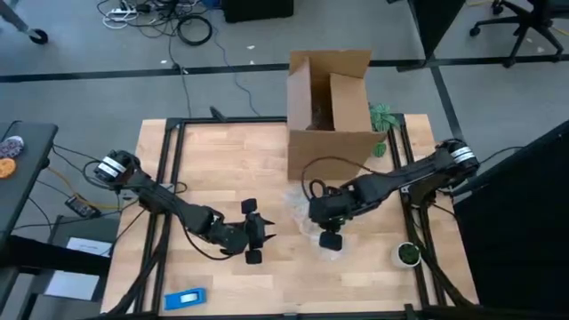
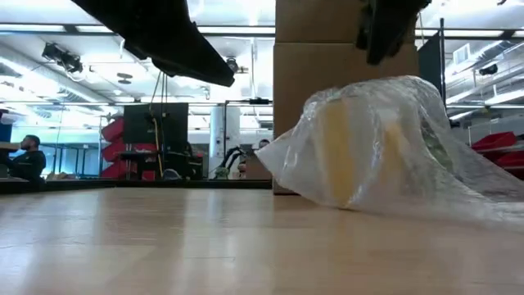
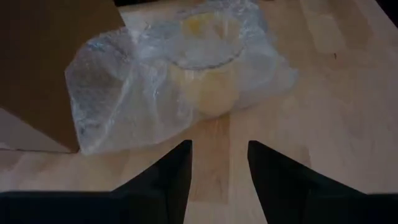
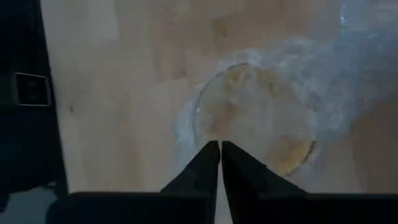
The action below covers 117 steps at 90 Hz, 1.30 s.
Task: Wrap mug
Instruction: Wrap the yellow mug with transparent bubble wrap
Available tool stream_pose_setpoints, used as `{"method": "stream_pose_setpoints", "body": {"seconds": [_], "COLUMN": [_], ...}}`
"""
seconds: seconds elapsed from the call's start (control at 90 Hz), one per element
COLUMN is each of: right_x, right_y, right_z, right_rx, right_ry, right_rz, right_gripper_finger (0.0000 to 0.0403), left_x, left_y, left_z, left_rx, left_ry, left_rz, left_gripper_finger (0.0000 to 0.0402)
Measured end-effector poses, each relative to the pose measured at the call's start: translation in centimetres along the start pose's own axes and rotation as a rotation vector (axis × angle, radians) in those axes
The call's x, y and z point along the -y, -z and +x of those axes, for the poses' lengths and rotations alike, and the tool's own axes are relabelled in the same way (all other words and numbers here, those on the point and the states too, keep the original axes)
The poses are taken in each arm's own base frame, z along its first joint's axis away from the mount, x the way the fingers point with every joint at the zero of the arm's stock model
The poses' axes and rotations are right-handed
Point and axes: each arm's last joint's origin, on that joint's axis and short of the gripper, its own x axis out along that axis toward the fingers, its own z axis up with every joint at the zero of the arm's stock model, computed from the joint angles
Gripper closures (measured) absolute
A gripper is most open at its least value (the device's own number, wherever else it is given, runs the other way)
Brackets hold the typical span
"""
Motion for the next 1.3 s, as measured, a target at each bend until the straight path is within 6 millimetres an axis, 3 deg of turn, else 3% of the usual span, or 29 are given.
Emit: {"method": "stream_pose_setpoints", "body": {"seconds": [0.144,0.333,0.478,0.711,0.956,1.3], "right_x": [-0.6,-0.6,0.3,2.2,2.8,2.3], "right_y": [0.5,0.4,-0.1,-0.8,-1.5,-1.6], "right_z": [0.9,4.3,7.5,9.8,8.5,2.1], "right_rx": [-0.026,-0.093,-0.14,-0.179,-0.138,-0.016], "right_ry": [-0.002,0.038,0.072,0.104,0.117,0.057], "right_rz": [-0.011,-0.028,-0.063,-0.091,-0.092,-0.044], "right_gripper_finger": [0.0403,0.0403,0.0403,0.0403,0.0403,0.0403], "left_x": [0.0,0.0,0.0,0.0,0.0,0.0], "left_y": [0.0,-0.1,-0.1,0.0,0.0,0.0], "left_z": [0.0,0.0,0.0,0.0,0.0,0.0], "left_rx": [0.002,0.007,0.007,0.003,0.0,0.0], "left_ry": [0.001,0.002,0.002,0.002,0.001,0.001], "left_rz": [-0.002,-0.005,-0.005,-0.002,-0.001,-0.004], "left_gripper_finger": [0.0259,0.0259,0.0259,0.0259,0.0259,0.0259]}}
